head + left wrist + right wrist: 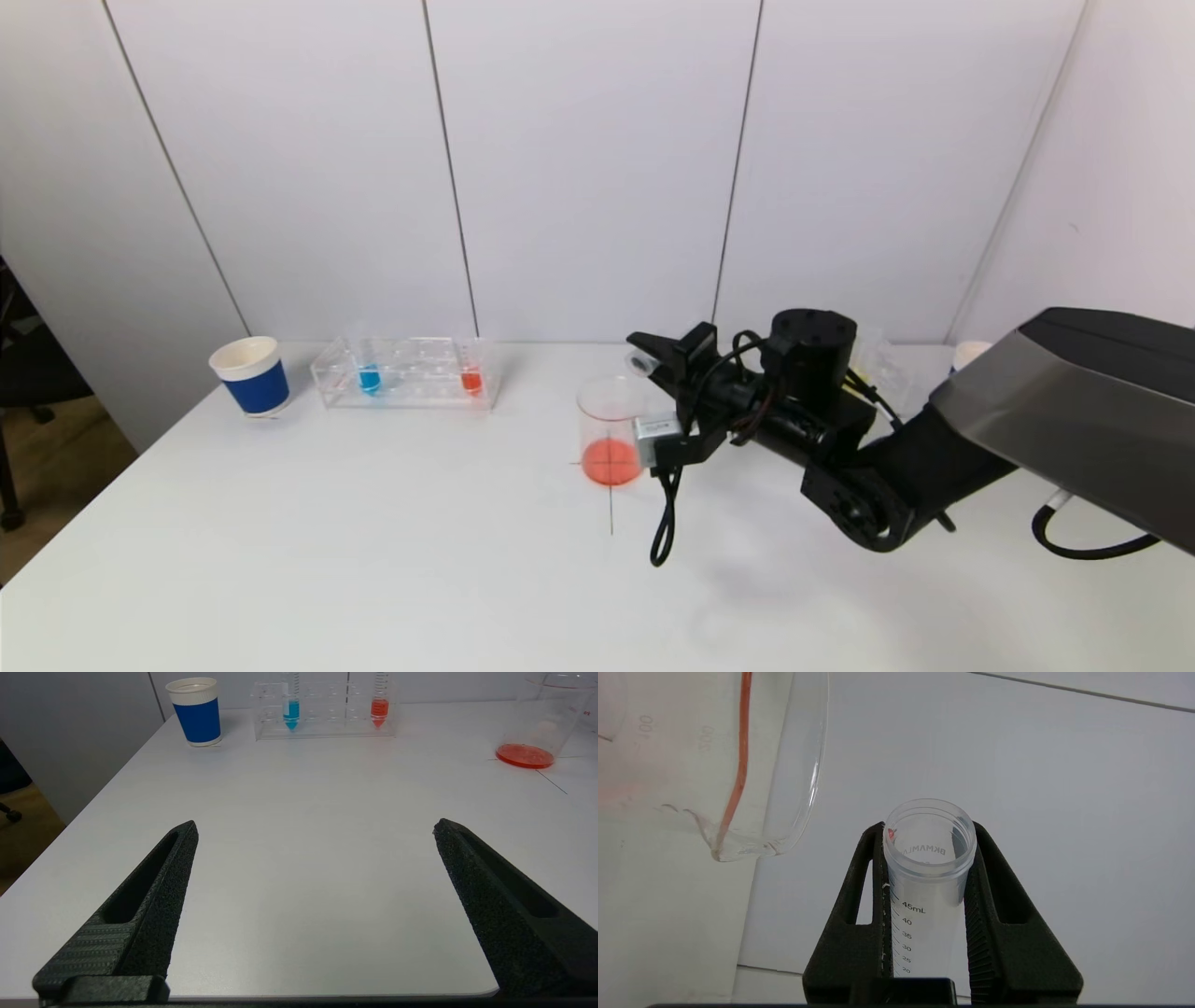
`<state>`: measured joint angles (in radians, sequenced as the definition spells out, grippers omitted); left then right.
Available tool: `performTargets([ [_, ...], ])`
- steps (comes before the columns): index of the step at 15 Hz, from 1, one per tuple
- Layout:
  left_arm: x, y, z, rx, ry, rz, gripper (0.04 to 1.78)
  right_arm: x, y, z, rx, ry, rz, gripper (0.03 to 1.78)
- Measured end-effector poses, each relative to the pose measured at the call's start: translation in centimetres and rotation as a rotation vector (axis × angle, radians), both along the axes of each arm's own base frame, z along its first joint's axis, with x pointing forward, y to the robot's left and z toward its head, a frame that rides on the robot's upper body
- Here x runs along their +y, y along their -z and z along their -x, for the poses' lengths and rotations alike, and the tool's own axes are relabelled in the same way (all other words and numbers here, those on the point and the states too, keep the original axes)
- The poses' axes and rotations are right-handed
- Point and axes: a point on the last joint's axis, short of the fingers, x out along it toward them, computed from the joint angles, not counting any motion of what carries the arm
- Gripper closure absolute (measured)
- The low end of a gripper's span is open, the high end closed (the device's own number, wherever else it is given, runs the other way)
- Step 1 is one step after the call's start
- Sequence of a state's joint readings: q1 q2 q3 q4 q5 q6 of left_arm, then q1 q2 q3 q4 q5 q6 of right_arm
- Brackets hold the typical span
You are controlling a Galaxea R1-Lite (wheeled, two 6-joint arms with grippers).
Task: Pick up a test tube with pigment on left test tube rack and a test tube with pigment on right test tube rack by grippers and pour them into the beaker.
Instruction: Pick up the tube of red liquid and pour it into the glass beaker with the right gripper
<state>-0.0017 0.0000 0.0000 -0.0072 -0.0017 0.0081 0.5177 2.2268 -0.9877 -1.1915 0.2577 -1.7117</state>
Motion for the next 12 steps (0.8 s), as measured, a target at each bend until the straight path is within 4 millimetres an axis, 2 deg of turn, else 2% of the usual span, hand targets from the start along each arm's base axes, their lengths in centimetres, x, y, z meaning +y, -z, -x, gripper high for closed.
performTargets([
  [12, 0.0, 0.0, 0.0, 0.000, 0.000, 0.000, 0.06, -0.2, -1.1, 0.5, -0.020, -0.005, 0.054, 1.32],
])
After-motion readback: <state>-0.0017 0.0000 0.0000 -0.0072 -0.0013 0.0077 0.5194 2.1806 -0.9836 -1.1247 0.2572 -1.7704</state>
